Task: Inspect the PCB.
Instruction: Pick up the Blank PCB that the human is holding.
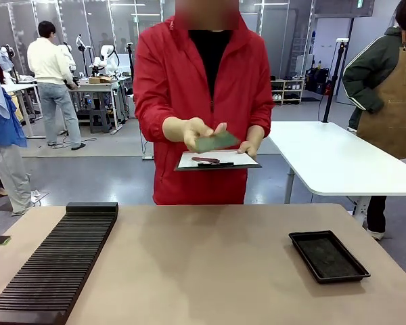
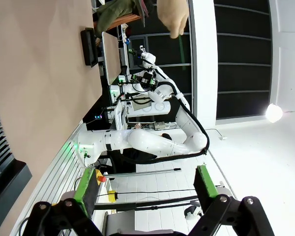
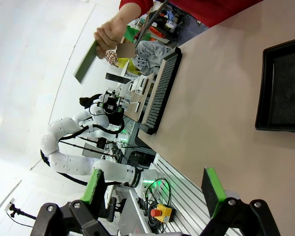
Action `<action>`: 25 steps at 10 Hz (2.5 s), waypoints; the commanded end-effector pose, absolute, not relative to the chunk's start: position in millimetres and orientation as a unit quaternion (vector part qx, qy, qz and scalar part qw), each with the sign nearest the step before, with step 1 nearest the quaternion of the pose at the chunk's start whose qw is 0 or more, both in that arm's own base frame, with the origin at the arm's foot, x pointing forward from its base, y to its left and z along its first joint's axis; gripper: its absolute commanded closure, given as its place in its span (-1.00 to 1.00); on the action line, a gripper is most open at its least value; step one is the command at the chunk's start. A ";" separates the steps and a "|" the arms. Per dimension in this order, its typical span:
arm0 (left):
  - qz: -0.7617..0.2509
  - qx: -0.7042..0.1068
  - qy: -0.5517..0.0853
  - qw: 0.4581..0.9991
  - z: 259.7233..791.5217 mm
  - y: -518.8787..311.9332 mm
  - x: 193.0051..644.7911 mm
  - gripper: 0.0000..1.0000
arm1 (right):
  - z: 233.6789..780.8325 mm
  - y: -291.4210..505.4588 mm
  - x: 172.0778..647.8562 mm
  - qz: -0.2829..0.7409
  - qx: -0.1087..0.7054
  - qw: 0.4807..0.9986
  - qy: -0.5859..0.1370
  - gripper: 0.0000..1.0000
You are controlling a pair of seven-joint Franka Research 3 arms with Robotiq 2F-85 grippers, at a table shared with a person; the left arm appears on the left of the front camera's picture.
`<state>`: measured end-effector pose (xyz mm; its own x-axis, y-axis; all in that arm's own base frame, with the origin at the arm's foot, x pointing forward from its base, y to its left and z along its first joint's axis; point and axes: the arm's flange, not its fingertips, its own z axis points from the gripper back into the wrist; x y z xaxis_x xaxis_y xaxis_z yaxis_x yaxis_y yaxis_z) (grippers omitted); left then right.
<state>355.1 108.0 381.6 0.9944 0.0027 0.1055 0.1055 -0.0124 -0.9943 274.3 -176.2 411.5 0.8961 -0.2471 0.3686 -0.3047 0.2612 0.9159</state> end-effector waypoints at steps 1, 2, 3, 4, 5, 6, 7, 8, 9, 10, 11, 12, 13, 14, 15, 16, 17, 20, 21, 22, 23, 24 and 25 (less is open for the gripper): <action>-0.035 -0.709 -0.038 0.703 381.7 108.1 355.1 -1.00 | 413.1 -176.4 274.7 0.023 0.611 0.756 -0.234 -1.00; -0.035 -0.709 -0.038 0.703 381.7 108.1 355.1 -1.00 | 413.1 -176.4 274.7 0.023 0.611 0.756 -0.234 -1.00; -0.035 -0.709 -0.038 0.703 381.7 108.1 355.1 -1.00 | 413.1 -176.4 274.7 0.023 0.611 0.756 -0.234 -1.00; -0.035 -0.709 -0.038 0.703 381.7 108.1 355.1 -1.00 | 413.1 -176.4 274.7 0.023 0.611 0.756 -0.234 -1.00; -0.035 -0.709 -0.038 0.703 381.7 108.1 355.1 -1.00 | 411.5 -176.2 274.3 0.019 0.607 0.761 -0.227 -1.00; -0.035 -0.709 -0.038 0.703 381.7 108.1 355.1 -1.00 | 421.6 -168.1 285.6 0.010 0.617 0.763 -0.189 -1.00; -0.035 -0.709 -0.038 0.703 381.7 108.1 355.1 -1.00 | 431.6 -157.7 299.1 -0.002 0.633 0.757 -0.159 -1.00; -0.035 -0.709 -0.038 0.703 381.7 108.1 355.1 -1.00 | 446.5 -143.9 312.6 0.010 0.664 0.738 -0.121 -1.00; -0.035 -0.709 -0.038 0.703 381.7 108.1 355.1 -1.00 | 459.4 -129.0 325.0 0.015 0.682 0.726 -0.084 -1.00; -0.035 -0.709 -0.038 0.703 381.7 108.1 355.1 -1.00 | 470.9 -113.1 338.1 0.013 0.686 0.725 -0.063 -1.00; -0.035 -0.709 -0.038 0.703 381.7 108.1 355.1 -1.00 | 482.5 -97.4 348.8 0.015 0.692 0.720 -0.050 -1.00; -0.035 -0.709 -0.038 0.703 381.7 108.1 355.1 -1.00 | 494.8 -79.7 359.6 0.014 0.693 0.720 -0.036 -1.00; -0.035 -0.709 -0.038 0.703 381.7 108.1 355.1 -1.00 | 503.4 -63.3 369.1 0.004 0.690 0.724 -0.018 -1.00; -0.035 -0.709 -0.038 0.703 381.7 108.1 355.1 -1.00 | 510.2 -45.9 378.7 -0.017 0.690 0.723 0.009 -1.00; -0.035 -0.709 -0.038 0.703 381.7 108.1 355.1 -1.00 | 517.5 -29.2 387.0 -0.035 0.695 0.717 0.033 -1.00; -0.035 -0.709 -0.038 0.703 381.7 108.1 355.1 -1.00 | 523.5 -14.1 394.7 -0.052 0.694 0.717 0.048 -1.00; -0.035 -0.709 -0.038 0.703 381.7 108.1 355.1 -1.00 | 527.8 3.0 401.9 -0.057 0.688 0.721 0.057 -1.00; -0.035 -0.709 -0.038 0.703 381.7 108.1 355.1 -1.00 | 529.5 53.5 414.7 -0.068 0.669 0.736 0.077 -1.00; -0.035 -0.709 -0.038 0.703 381.7 108.1 355.1 -1.00 | 527.9 68.5 418.9 -0.067 0.670 0.734 0.081 -1.00; -0.035 -0.709 -0.038 0.703 381.7 108.1 355.1 -1.00 | 524.0 85.3 424.0 -0.070 0.673 0.731 0.084 -1.00; -0.035 -0.709 -0.038 0.703 381.7 108.1 355.1 -1.00 | 519.2 98.9 426.8 -0.068 0.672 0.732 0.095 -1.00; -0.035 -0.709 -0.038 0.703 381.7 108.1 355.1 -1.00 | 514.6 110.2 429.1 -0.070 0.671 0.731 0.097 -1.00; -0.035 -0.709 -0.038 0.703 381.7 108.1 355.1 -1.00 | 512.7 119.7 429.0 -0.060 0.677 0.726 0.106 -1.00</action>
